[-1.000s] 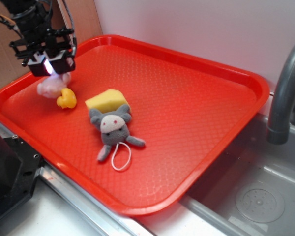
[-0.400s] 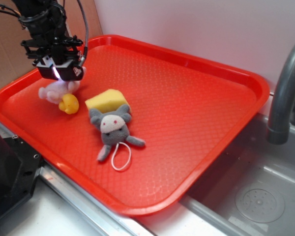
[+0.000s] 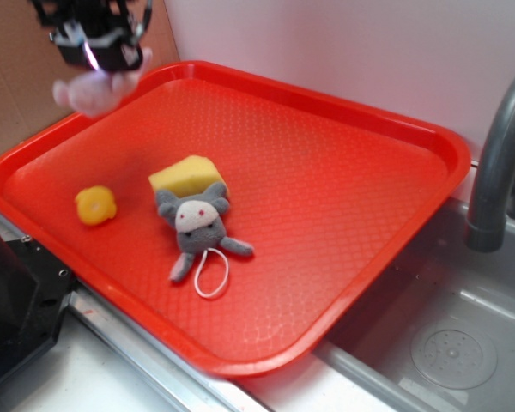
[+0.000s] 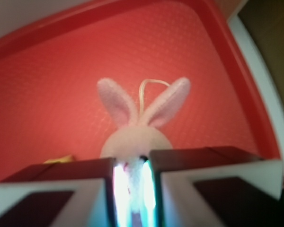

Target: Grab the pink bunny.

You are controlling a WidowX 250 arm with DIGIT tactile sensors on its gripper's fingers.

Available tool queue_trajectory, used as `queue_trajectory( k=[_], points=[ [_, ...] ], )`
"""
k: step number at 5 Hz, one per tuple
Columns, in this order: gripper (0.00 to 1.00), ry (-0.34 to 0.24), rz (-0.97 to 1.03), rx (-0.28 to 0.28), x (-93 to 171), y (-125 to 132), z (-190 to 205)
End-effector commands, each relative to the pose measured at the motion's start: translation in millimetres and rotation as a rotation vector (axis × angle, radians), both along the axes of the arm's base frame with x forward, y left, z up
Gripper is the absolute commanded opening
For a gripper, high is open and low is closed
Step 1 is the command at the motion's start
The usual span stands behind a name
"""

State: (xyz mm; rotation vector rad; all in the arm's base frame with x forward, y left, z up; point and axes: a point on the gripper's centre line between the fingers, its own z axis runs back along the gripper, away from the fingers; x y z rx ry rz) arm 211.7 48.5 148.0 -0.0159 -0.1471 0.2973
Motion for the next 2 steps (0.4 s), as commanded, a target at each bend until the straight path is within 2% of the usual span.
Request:
queue_trajectory(
  k=[1,2],
  points=[
    [0.00,0.009,-0.085,0.030,21,6,110],
    [0.00,0.027,-0.099,0.067,27,-4,137]
  ],
)
